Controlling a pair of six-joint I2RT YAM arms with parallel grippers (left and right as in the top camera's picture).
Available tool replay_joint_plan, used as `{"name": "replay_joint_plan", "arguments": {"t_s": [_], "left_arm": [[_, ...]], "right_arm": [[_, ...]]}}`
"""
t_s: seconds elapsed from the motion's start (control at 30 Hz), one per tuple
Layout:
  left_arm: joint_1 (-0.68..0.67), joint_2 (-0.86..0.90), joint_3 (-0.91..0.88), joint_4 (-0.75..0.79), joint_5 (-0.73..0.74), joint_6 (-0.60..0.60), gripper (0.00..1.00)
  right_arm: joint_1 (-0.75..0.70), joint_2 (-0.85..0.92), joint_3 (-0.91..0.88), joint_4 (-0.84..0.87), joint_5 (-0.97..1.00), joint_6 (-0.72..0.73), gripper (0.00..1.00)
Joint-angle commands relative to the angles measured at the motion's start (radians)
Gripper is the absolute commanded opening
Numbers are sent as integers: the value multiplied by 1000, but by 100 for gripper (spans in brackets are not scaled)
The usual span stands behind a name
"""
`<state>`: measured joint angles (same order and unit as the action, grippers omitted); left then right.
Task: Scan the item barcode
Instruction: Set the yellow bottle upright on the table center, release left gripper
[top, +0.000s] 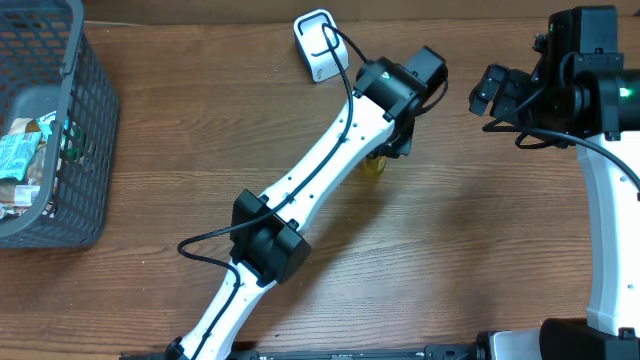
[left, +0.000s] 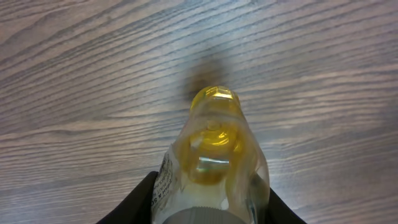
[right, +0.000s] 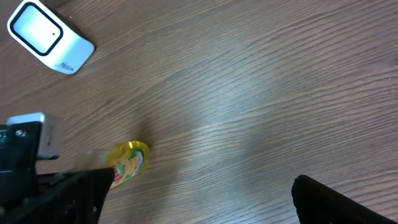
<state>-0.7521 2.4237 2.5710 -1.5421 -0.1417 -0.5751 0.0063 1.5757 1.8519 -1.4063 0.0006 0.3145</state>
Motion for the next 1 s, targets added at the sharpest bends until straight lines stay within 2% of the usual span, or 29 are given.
{"name": "replay_joint_plan", "arguments": {"t_s": [0.0, 0.4, 0.67, 0.73, 0.97], "left_arm": [[5, 10, 4, 4, -57, -43, 17], [36, 11, -12, -47, -94, -43, 16], [45, 11, -13, -103, -44, -53, 16], [45, 11, -20, -101, -44, -71, 13], [45, 11, -104, -71, -41, -89, 16]], "right_arm": [[-2, -8, -2, 6, 6, 8, 100], [-2, -8, -2, 5, 6, 7, 100], [-2, -8, -2, 5, 6, 8, 100], [-2, -8, -2, 5, 6, 8, 100], [-2, -8, -2, 5, 6, 7, 100]]}}
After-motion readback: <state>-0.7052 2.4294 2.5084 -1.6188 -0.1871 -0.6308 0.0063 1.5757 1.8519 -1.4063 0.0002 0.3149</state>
